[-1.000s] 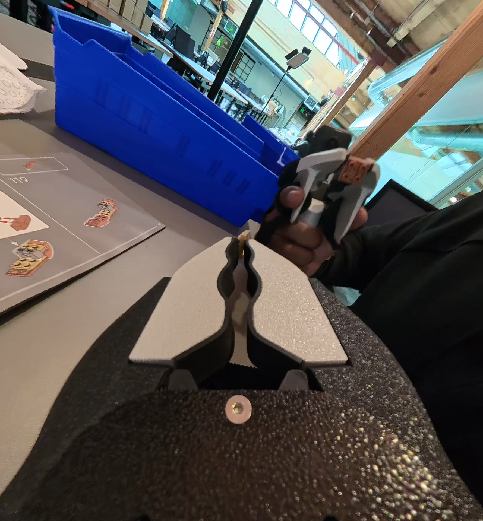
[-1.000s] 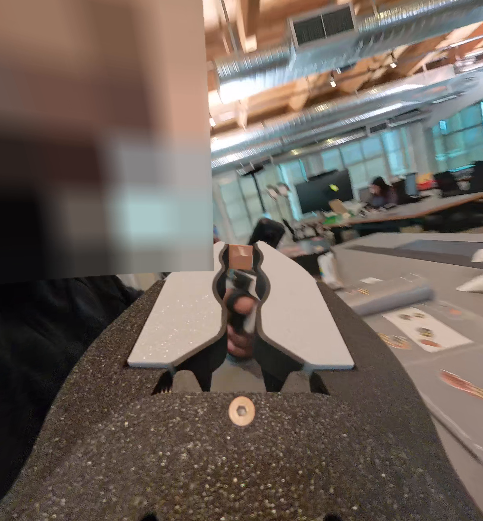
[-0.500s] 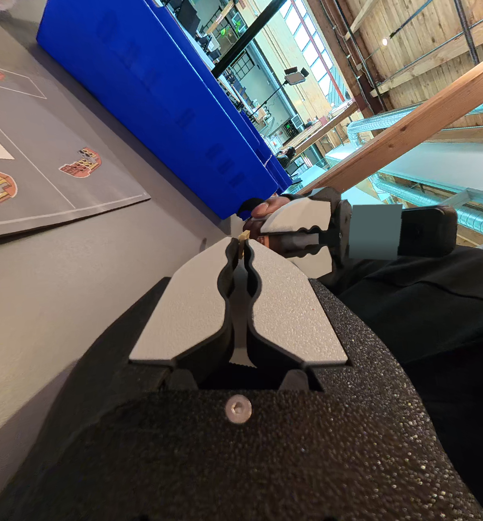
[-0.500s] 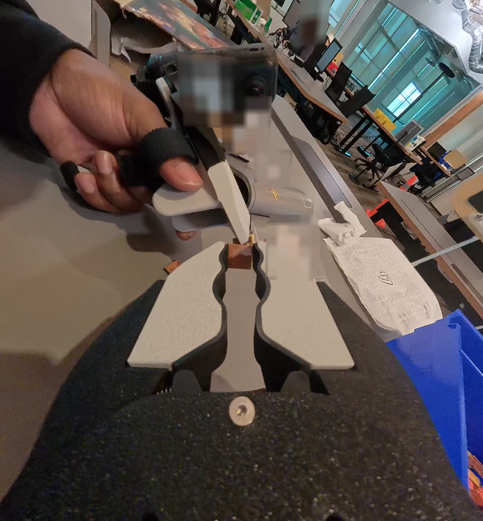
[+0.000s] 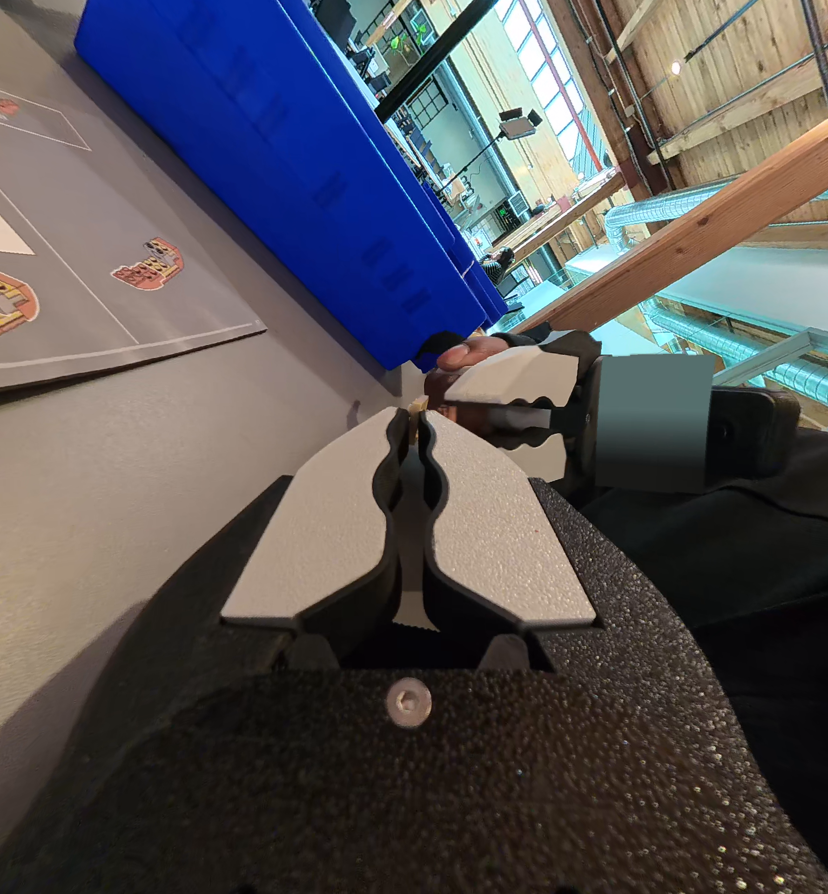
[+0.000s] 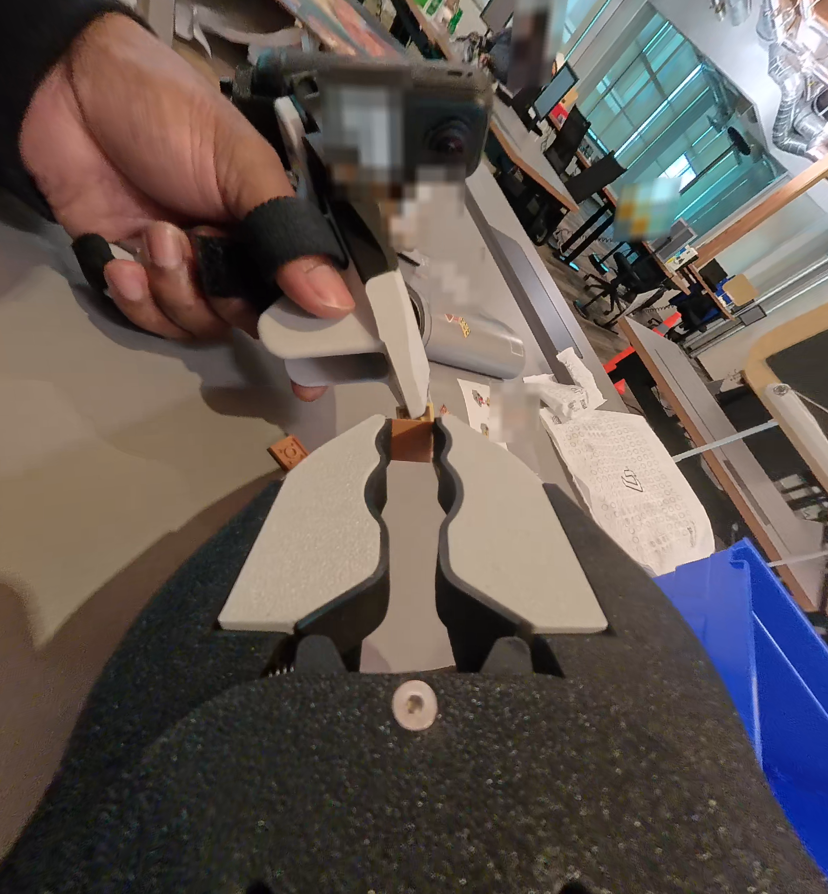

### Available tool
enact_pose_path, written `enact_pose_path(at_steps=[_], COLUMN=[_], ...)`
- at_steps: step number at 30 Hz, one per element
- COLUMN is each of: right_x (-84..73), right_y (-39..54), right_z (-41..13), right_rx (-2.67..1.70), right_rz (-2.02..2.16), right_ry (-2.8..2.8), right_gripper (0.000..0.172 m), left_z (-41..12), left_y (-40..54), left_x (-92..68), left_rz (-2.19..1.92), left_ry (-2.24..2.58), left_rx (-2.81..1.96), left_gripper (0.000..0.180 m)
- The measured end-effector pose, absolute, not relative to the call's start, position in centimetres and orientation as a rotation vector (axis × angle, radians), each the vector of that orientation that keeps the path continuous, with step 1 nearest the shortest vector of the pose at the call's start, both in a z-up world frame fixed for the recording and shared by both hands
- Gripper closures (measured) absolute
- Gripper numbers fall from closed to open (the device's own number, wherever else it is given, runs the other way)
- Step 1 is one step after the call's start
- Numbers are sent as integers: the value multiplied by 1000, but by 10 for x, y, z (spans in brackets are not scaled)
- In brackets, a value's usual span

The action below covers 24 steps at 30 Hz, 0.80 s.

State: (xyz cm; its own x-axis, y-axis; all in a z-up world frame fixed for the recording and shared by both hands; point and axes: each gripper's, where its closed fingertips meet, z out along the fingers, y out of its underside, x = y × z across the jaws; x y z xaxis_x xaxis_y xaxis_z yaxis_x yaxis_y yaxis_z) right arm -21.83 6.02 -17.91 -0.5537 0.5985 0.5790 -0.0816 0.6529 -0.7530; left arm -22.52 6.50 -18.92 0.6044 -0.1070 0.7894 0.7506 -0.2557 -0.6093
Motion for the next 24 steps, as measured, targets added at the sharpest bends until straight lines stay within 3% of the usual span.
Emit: enact_pose_path(at_steps=[4,15,24], right_x=[-210,-185,-180], right_y=[54,77,83], right_z=[-162,-93,-85], right_rx=[-426,-713,-679], right_rz=[1210,2562,2685], right_ry=[-1919,-1448,-1356], right_gripper=[156,156,156], left_z=[-187,-180,-180], left_y=[64,63,63], left_x=[-226,-227,-225], left_rz=[-905,-942,-938], left_ry=[-542,-529,-516], left_rx=[-1615,-1566,-1575], left_gripper=[176,177,177])
